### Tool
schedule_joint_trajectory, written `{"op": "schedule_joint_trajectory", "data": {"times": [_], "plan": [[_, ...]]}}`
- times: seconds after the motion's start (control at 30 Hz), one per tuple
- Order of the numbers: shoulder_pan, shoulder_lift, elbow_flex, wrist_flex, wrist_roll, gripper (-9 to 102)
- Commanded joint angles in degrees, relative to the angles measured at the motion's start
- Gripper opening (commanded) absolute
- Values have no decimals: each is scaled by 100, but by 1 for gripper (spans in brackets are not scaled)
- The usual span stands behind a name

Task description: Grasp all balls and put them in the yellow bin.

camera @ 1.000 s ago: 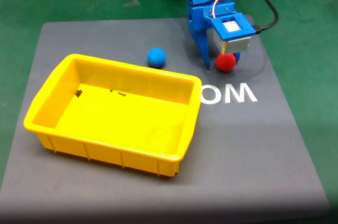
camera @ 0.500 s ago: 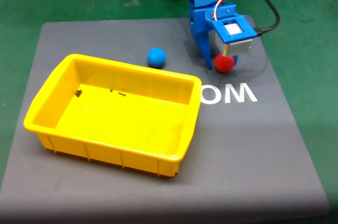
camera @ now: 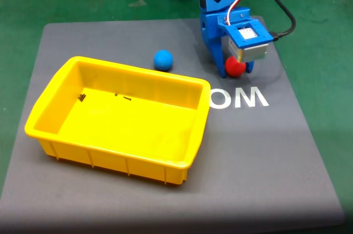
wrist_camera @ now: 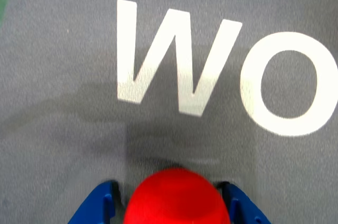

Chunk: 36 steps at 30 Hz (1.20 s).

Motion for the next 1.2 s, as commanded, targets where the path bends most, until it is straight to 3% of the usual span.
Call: {"op": "schedule_joint_trajectory", "data": {"times": [0.0, 0.27, 0.67, 1.17], "plan": [[53, -18, -378, -149, 53, 22], [62, -62, -439, -149, 79, 0], [97, 571, -914, -360, 88, 0], [1116, -1063, -5133, -466, 44, 0]]}}
